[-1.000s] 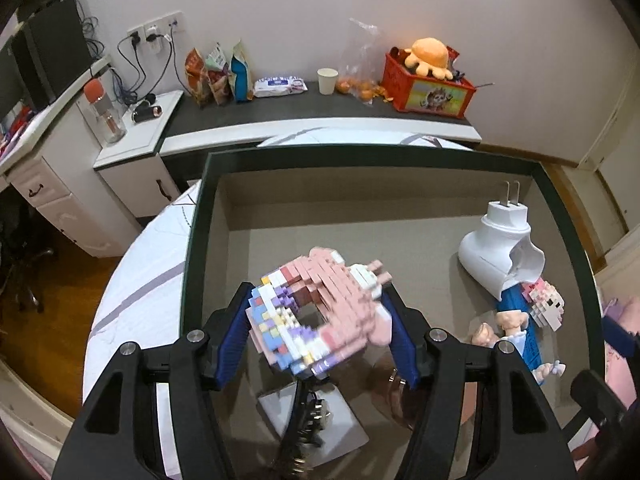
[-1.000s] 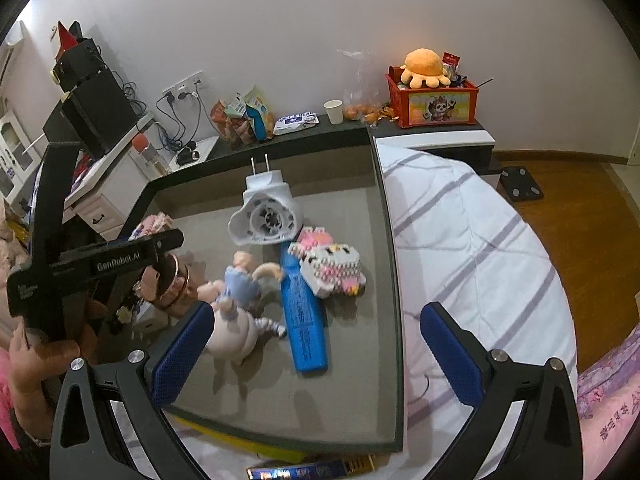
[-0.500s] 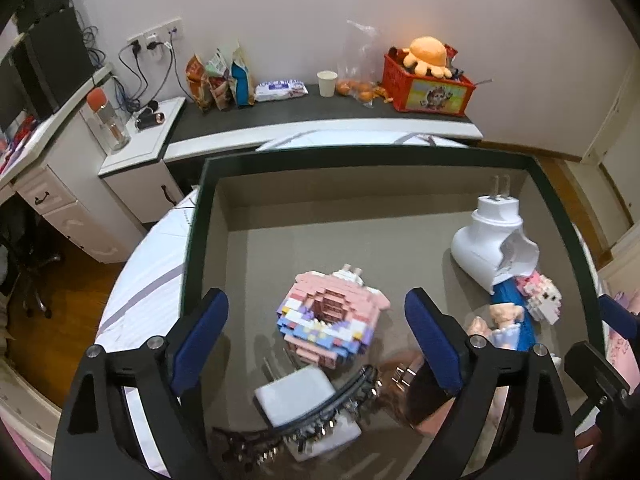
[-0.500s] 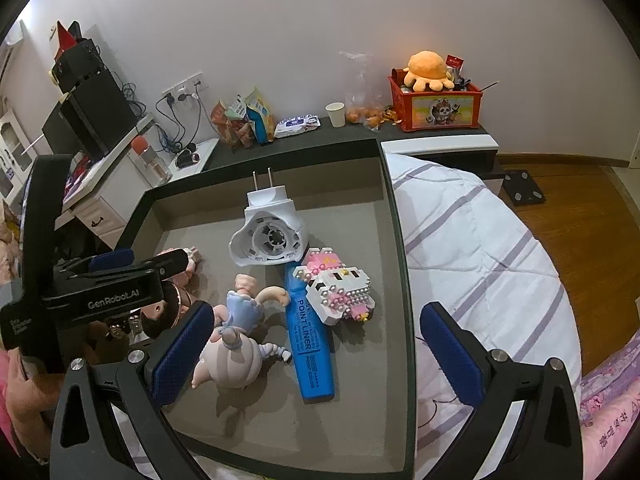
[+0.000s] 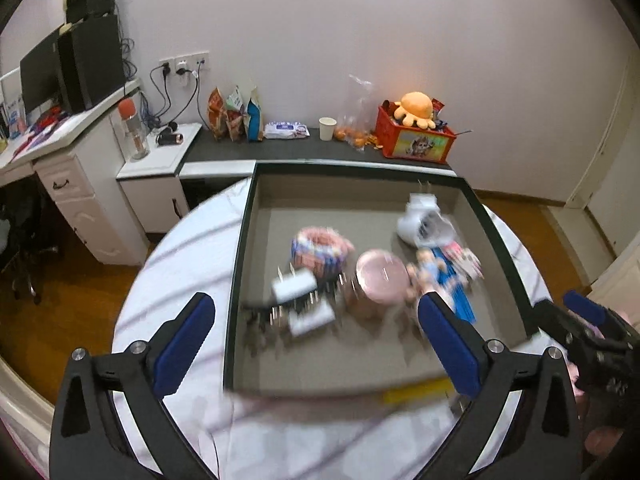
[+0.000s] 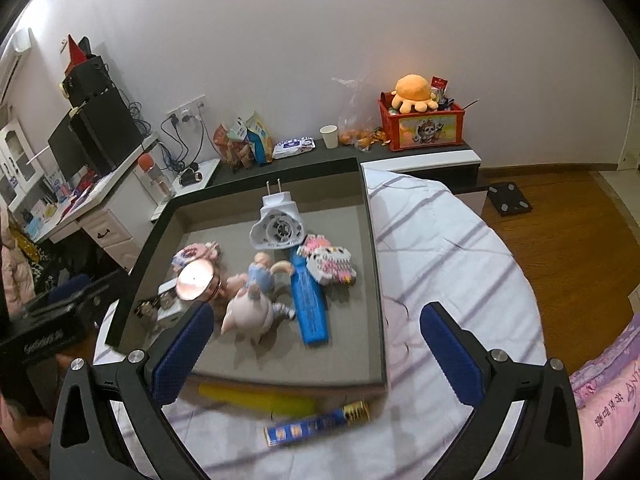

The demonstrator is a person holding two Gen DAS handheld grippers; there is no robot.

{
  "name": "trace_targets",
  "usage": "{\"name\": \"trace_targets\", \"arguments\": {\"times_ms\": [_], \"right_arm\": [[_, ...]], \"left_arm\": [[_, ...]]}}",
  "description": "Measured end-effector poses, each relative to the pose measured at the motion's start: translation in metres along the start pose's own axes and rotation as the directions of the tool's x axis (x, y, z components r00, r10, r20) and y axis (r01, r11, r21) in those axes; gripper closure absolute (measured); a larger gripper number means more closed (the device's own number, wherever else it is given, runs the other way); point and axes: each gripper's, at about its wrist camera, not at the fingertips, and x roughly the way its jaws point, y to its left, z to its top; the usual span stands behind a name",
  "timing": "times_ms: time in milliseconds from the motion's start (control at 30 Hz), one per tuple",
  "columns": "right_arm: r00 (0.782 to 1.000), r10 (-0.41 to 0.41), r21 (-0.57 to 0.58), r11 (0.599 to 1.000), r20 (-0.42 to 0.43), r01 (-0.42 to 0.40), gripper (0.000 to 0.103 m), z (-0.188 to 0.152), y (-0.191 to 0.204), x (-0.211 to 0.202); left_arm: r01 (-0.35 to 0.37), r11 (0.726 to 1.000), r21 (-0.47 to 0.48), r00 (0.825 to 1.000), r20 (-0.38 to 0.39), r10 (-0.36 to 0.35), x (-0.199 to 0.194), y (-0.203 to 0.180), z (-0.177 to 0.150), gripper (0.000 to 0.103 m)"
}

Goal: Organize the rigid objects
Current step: 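Reach the right gripper to the blue-and-gold rectangular box on the sheet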

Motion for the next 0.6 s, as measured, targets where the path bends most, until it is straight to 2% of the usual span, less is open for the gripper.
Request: {"name": "trace_targets", "arguments": {"times_ms": [367, 600], "right_arm": [[0.999, 0.016, -0.021, 1.0, 0.03, -0.015, 0.0, -0.036, 0.004, -0.047], [1.0, -0.013, -0.041, 0.999, -0.015, 0.012, 0.0, -0.064, -0.003, -0.045]], "left_arm": [[0.003, 1.0, -0.023, 1.0, -0.004, -0.003, -0.054, -0.005, -0.062, 0.0], [0.001, 0.999, -0.049, 1.0, -0.031, -0.002, -0.059, 0.001, -0.09, 0.0]]}}
